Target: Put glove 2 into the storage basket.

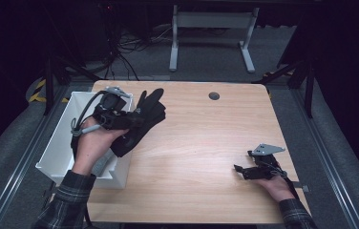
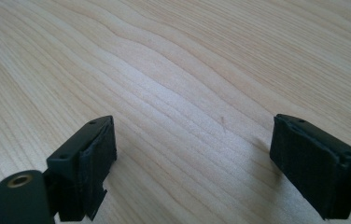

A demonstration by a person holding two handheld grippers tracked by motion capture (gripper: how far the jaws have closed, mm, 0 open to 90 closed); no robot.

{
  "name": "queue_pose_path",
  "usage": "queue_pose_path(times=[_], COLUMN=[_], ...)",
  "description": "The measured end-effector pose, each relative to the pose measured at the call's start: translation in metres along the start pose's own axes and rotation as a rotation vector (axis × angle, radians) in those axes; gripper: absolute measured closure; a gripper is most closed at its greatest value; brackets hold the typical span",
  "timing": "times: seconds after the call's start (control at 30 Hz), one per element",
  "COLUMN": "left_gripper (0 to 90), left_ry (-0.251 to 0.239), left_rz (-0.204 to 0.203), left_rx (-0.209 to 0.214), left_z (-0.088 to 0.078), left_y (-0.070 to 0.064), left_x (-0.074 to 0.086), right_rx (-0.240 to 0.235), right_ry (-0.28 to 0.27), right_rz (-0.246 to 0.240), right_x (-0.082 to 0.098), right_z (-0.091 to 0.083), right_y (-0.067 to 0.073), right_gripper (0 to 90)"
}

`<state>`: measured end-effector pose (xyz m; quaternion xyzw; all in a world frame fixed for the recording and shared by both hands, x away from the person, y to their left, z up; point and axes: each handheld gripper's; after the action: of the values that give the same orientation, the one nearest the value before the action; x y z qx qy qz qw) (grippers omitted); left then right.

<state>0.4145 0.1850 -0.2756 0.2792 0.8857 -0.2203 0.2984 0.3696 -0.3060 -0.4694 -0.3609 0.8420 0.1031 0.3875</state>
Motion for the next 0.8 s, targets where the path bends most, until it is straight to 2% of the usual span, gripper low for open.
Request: queue_pose_path(times=[0.03,0.07,0.13,0.17,0.3,0.4,0.5,0.8], left_gripper=[66.5,66.5,66.5,66.5,66.5,66.5,66.5,66.0], left_ry=[0.0,-0.008,-0.014,-0.014,-0.037,-0.037,-0.021,0.034], left_rz=[0.0,-0.026,-0.052,-0.052,-0.131,-0.173,-0.213,-0.281], left_rx=[0.0,-0.024,-0.046,-0.046,-0.095,-0.122,-0.134,-0.171], left_z=[0.0,-0.006,-0.013,-0.013,-0.024,-0.026,-0.02,0.01], left_y=[0.0,0.01,0.021,0.021,0.047,0.062,0.076,0.1], left_x=[0.0,0.006,0.013,0.013,0.031,0.043,0.055,0.079], right_rx=[0.0,0.0,-0.001,-0.001,0.0,0.0,0.0,0.001], right_ry=[0.0,0.0,0.0,0.0,0.0,0.0,0.0,0.0], right_rz=[0.0,0.0,-0.001,-0.001,0.0,0.0,0.0,0.002], right_x=[0.0,0.0,0.0,0.0,0.0,0.0,0.0,0.0], right_z=[0.0,0.0,0.0,0.0,0.0,0.0,0.0,0.0], right_y=[0.0,0.0,0.0,0.0,0.0,0.0,0.0,0.0], right_gripper=[14.9,14.9,14.9,14.9,14.9,14.9,14.9,14.9])
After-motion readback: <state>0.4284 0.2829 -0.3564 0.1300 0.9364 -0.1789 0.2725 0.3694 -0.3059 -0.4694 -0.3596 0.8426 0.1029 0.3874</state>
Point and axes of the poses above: each handheld gripper's, and its own axes: z roughly forward along the jaws, x roughly out of its underside, y roughly to its left, and after that the axes turned 6 degrees about -z, right-handed
